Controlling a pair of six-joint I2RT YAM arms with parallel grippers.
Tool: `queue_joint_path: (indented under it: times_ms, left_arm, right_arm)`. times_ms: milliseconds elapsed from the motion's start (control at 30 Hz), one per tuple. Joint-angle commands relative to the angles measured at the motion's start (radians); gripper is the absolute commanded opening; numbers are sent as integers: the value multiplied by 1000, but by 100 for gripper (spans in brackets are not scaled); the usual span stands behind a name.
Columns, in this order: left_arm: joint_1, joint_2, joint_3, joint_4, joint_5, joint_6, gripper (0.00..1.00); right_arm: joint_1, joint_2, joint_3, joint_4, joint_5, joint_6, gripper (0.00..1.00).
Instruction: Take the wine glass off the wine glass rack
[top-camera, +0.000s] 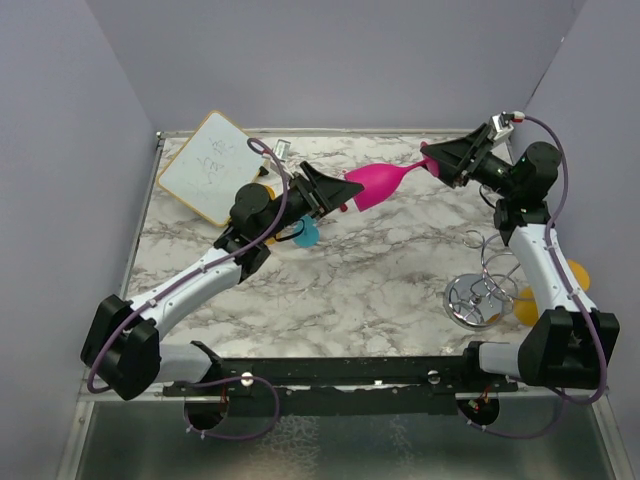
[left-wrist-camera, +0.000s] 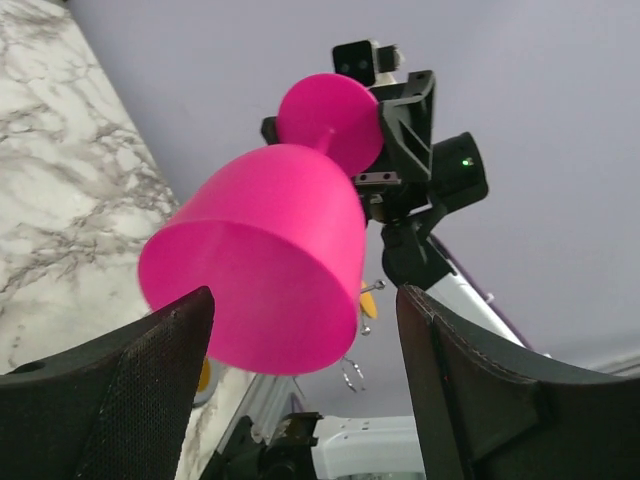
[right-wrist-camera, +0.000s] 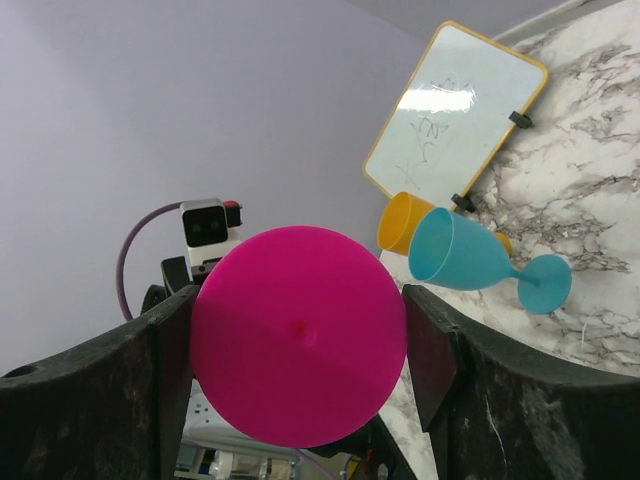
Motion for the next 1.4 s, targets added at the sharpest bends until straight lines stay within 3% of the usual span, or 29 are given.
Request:
queue_joint_path:
  times_ms: [0,167,367,500,633,667,700,900,1000,1167,1267,1367]
  left_arm:
    - [-10,11,10,149,60,-63,72]
    - [-33,42,29,166,65,-66,52]
    - [-46,46,17,181,43,-87,17]
    - [-47,43,16,184,43,-93,0]
    - [-46,12,-16,184,53,-89,0]
    - [-46,-2,-28,183,54,-84,0]
    - [-46,-18,-44,184,55,-77,0]
    - [-32,-139,-132,114,76,-32,0]
    - [-30,-227,-137,-69,82,73,0]
    - [-33,-380,-30,-658,-60,366,0]
    - [-33,-433,37,-932,-144,486,0]
    - [-33,-439,98,-1160,-205,541,0]
  right_arm:
    - [18,-4,-15,58,-12,27,65]
    - [28,-17,-45,77,2,37,65]
    - [34,-27,-67,87,13,39,67]
    - [36,-37,-83,94,4,22,73]
    - [35,-50,-67,15,9,-79,87]
    - [34,-49,-53,-26,11,-123,98]
    - [33,-47,-36,-77,16,-172,100]
    - [21,-37,37,-209,19,-368,99]
    - [11,-28,142,-412,104,-565,99]
    - [12,-51,290,-652,349,-818,99]
    - [13,-70,280,-659,391,-836,100]
    - [13,-78,235,-601,333,-800,99]
